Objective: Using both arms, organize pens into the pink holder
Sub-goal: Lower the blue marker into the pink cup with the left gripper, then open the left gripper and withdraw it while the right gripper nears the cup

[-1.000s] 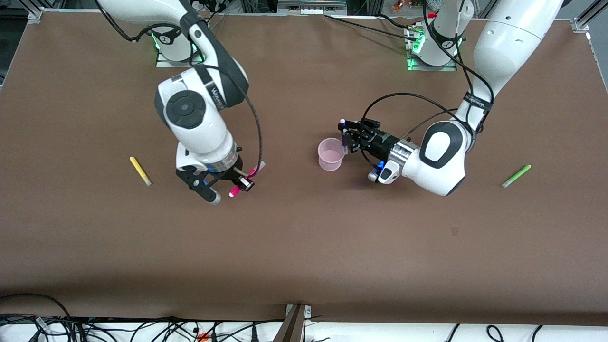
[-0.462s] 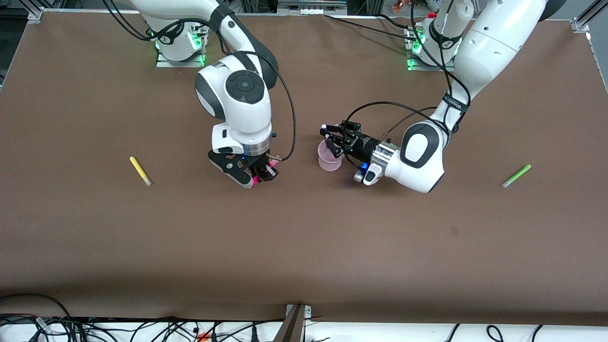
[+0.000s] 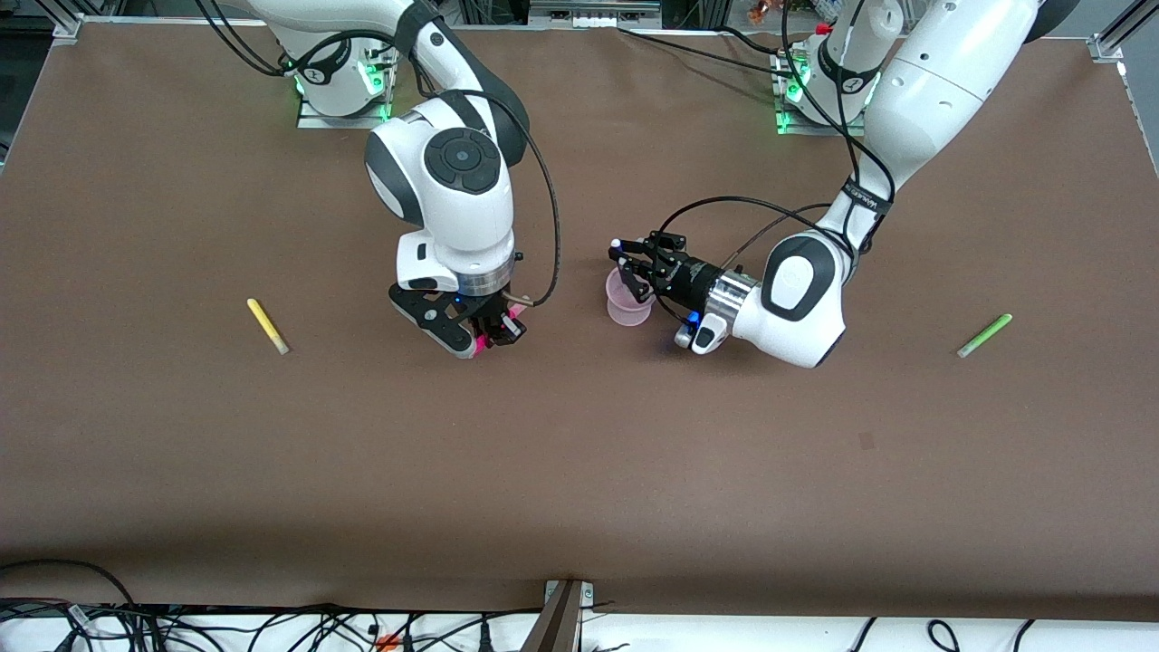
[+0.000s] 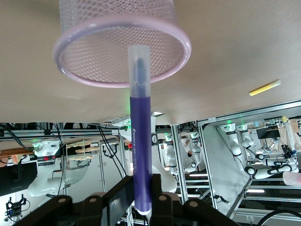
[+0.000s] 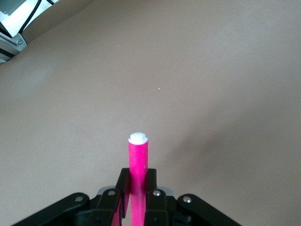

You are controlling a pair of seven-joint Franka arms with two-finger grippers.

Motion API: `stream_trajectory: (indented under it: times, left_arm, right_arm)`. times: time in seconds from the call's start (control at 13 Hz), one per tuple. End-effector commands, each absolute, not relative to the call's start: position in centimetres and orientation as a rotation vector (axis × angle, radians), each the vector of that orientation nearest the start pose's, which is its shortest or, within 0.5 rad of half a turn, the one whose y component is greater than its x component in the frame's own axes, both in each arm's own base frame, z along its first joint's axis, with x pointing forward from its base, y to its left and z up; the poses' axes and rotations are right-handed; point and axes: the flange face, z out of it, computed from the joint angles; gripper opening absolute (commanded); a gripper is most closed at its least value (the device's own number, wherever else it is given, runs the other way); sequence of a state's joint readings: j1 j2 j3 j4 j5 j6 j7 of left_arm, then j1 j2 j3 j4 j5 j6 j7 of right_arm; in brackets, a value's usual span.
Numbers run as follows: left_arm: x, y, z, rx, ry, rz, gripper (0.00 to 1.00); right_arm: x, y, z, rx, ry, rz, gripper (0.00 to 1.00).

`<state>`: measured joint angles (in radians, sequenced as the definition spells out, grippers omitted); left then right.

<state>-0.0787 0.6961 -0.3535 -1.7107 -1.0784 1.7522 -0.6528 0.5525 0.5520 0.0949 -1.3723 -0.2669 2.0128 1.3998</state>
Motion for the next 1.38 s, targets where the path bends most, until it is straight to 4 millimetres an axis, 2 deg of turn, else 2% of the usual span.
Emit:
stream_trajectory:
  times: [0.0,0.15,0.23,0.31,0.46,0.62,0.69,0.77,0.85,1.0,1.08,1.23,1.31]
  left_arm:
    - [55.6,-32.1,22.5,1.851,0.853,-1.341,0.00]
    - [55.6,-32.1,22.4,1.852,0.850,-1.341,0.02]
    - [55.6,-32.0,22.4,1.851,0.853,-1.341,0.56]
    - [55.7,-31.8,22.5,1.849,0.858,-1.339,1.00]
    - [56.2,-31.3,23.0,1.849,0.865,-1.331,1.00]
    - [57.6,-30.6,24.4,1.858,0.853,-1.290,1.00]
    - [58.3,-30.0,25.5,1.862,0.864,-1.272,1.00]
    - [59.2,-28.5,26.8,1.907,0.855,-1.238,1.00]
    - [60.2,-26.9,28.3,2.013,0.798,-1.203,1.00]
    - [62.5,-21.6,31.1,2.274,0.684,-1.120,1.00]
    - [63.4,-18.9,32.4,2.323,0.654,-1.098,1.00]
    - [64.3,-13.5,32.5,2.378,0.601,-1.038,1.00]
    - [64.5,-11.2,32.3,2.494,0.524,-0.977,1.00]
  right_arm:
    - [59.2,41.3,41.5,-2.977,1.048,-0.356,0.00]
    - [59.4,41.3,41.9,-2.969,1.050,-0.362,0.00]
    - [59.4,41.4,42.3,-2.966,1.050,-0.366,0.00]
    - [59.5,41.2,42.4,-2.968,1.052,-0.365,0.00]
    - [59.5,41.1,42.4,-2.970,1.056,-0.364,0.00]
    - [59.6,41.4,43.0,-2.958,1.053,-0.373,0.00]
    - [59.6,41.5,43.5,-2.949,1.056,-0.378,0.00]
    - [59.1,42.3,43.5,-2.946,1.047,-0.379,0.00]
    - [58.4,43.6,44.1,-2.914,1.069,-0.391,0.00]
    - [57.9,45.4,45.9,-2.829,1.129,-0.418,0.00]
    - [57.3,46.5,45.8,-2.825,1.121,-0.420,0.00]
    - [55.9,49.1,44.5,-2.787,1.155,-0.457,0.00]
    - [55.5,50.3,44.0,-2.741,1.187,-0.489,0.00]
